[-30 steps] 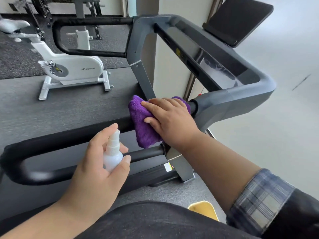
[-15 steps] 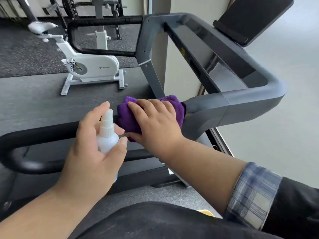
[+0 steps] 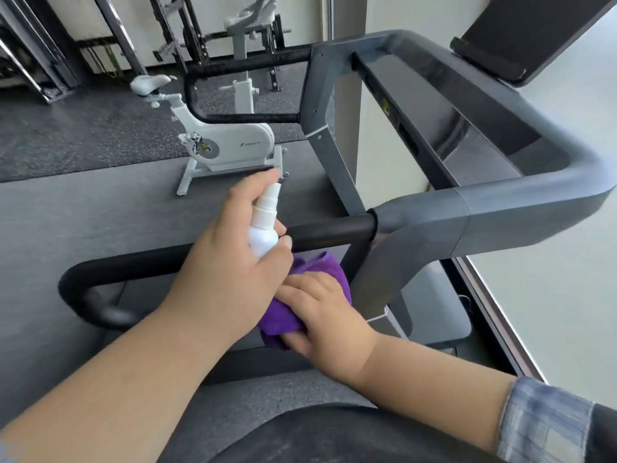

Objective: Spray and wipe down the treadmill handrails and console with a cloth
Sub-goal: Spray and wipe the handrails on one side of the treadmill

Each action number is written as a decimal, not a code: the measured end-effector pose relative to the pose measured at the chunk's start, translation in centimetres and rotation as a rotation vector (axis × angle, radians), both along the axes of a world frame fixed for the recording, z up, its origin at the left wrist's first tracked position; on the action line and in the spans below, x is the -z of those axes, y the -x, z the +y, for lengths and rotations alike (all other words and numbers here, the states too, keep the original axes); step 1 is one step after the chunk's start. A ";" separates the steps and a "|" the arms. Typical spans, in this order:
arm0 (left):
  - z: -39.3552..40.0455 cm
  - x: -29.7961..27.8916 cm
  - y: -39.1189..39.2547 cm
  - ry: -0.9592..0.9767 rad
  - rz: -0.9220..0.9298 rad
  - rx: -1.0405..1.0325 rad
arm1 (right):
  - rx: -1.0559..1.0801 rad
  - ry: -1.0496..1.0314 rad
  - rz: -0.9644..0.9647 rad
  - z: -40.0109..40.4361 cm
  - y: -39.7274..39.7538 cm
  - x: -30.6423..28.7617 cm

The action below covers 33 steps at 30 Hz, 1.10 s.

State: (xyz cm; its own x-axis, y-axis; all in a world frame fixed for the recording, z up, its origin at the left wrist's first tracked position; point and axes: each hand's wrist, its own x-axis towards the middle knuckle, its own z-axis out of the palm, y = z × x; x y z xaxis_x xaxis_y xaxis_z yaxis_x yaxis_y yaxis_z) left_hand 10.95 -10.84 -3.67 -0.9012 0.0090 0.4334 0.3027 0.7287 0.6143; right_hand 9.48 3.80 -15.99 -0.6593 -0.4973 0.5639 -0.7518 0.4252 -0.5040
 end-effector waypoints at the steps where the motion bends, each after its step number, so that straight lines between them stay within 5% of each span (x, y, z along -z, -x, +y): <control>1: 0.1 0.1 0.2 0.010 -0.029 -0.002 | -0.006 0.040 -0.148 0.6 -0.7 0.3; 5: 0.4 0.3 1.3 0.110 -0.110 -0.056 | 0.055 0.411 -0.654 2.6 -2.9 0.1; 9: 2.2 0.9 2.1 0.301 -0.116 -0.061 | 0.147 0.590 -0.759 4.2 -3.8 -1.0; 19: 4.5 2.5 3.5 0.495 -0.079 -0.054 | 0.329 0.868 -0.838 6.7 -4.3 -2.0; 33: 2.1 2.5 1.9 0.450 -0.114 -0.133 | 0.299 0.762 -0.820 6.1 -5.2 -2.4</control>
State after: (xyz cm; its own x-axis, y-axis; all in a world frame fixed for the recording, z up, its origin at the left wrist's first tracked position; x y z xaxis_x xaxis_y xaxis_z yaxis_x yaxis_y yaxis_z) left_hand 9.08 -8.74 -6.20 -0.9489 0.0545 0.3110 0.1380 0.9575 0.2534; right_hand 14.66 9.93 -13.57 -0.9997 0.0252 -0.0013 -0.0011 -0.0930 -0.9957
